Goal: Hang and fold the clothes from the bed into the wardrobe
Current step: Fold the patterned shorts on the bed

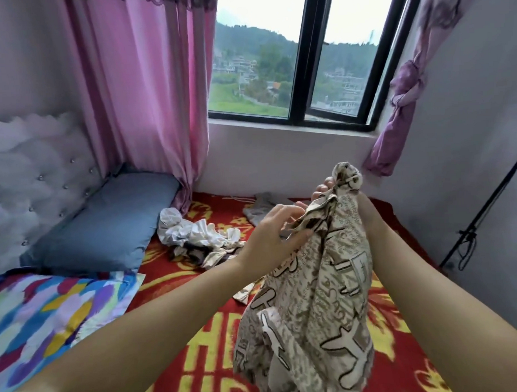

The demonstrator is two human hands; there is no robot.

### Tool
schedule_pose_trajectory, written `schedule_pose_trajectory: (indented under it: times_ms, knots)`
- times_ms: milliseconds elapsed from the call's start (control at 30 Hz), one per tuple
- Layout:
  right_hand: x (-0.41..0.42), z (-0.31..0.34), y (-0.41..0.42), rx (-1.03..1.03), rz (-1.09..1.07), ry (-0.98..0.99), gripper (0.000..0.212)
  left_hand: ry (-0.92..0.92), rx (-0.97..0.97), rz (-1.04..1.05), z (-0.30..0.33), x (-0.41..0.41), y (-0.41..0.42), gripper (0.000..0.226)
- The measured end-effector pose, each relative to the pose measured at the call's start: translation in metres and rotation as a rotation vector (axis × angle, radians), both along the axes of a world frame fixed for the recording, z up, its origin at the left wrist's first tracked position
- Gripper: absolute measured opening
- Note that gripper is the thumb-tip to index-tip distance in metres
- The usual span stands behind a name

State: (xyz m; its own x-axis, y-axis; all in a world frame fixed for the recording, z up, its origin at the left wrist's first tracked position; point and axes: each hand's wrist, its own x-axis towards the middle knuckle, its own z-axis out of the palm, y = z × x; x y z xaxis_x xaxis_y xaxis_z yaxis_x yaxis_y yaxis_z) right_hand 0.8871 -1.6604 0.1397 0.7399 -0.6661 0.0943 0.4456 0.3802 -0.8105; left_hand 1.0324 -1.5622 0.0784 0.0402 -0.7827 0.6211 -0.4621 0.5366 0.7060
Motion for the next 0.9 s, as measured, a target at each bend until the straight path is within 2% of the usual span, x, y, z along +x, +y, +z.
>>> schedule_pose_trajectory:
  times_ms: [67,133,200,300,333,400,467,500,567,600,667,733,767,800,867,900]
  knots:
    - [0.001,-0.008,-0.001,0.144,0.07,-0.06,0.014,-0.089,-0.141,0.106,0.002,-0.002,-0.002,0.013]
    - [-0.001,-0.014,-0.009,0.185,0.055,0.039,0.009,-0.055,-0.148,0.191,0.011,0.001,-0.001,0.008]
    - [-0.004,-0.017,-0.01,0.093,-0.023,0.226,0.012,0.133,-0.031,0.23,0.031,0.008,-0.001,0.019]
    - [-0.004,-0.021,-0.008,-0.162,-0.274,0.426,0.018,0.478,0.14,0.107,0.069,0.016,-0.01,0.023]
    - [-0.001,-0.022,-0.005,-0.172,-0.311,0.44,0.018,0.59,0.185,0.036,0.081,0.02,-0.014,0.021]
    - [0.008,-0.02,0.001,-0.042,-0.257,0.357,0.023,0.774,0.295,-0.109,0.091,0.028,-0.023,0.015]
    - [0.013,-0.007,0.004,0.091,-0.149,0.225,0.037,0.807,0.473,-0.172,0.076,0.035,-0.029,0.014]
    - [0.015,0.001,0.003,0.126,-0.136,0.178,0.043,0.735,0.573,-0.148,0.059,0.036,-0.029,0.022]
    - [0.015,0.018,-0.004,0.163,-0.211,0.1,0.044,0.406,0.73,-0.009,0.012,0.039,-0.02,0.05]
    - [0.014,0.026,-0.007,0.166,-0.254,0.069,0.041,0.166,0.772,0.034,-0.014,0.042,-0.012,0.064]
    - [0.012,0.044,-0.015,0.135,-0.329,0.052,0.037,-0.385,0.832,-0.038,-0.059,0.046,0.006,0.09]
    - [0.011,0.059,-0.023,0.082,-0.401,0.08,0.042,-0.781,0.794,-0.044,-0.087,0.042,0.019,0.104]
    - [0.012,0.065,-0.023,0.069,-0.401,0.061,0.049,-0.832,0.704,0.007,-0.091,0.037,0.021,0.097]
    - [0.013,0.069,-0.023,0.073,-0.387,0.022,0.057,-0.769,0.562,0.053,-0.09,0.033,0.02,0.079]
    - [0.012,0.068,-0.027,0.071,-0.385,-0.027,0.064,-0.454,0.254,0.091,-0.075,0.027,0.016,0.03]
    - [0.009,0.065,-0.031,0.089,-0.405,-0.027,0.062,-0.32,0.163,0.091,-0.064,0.026,0.014,0.015]
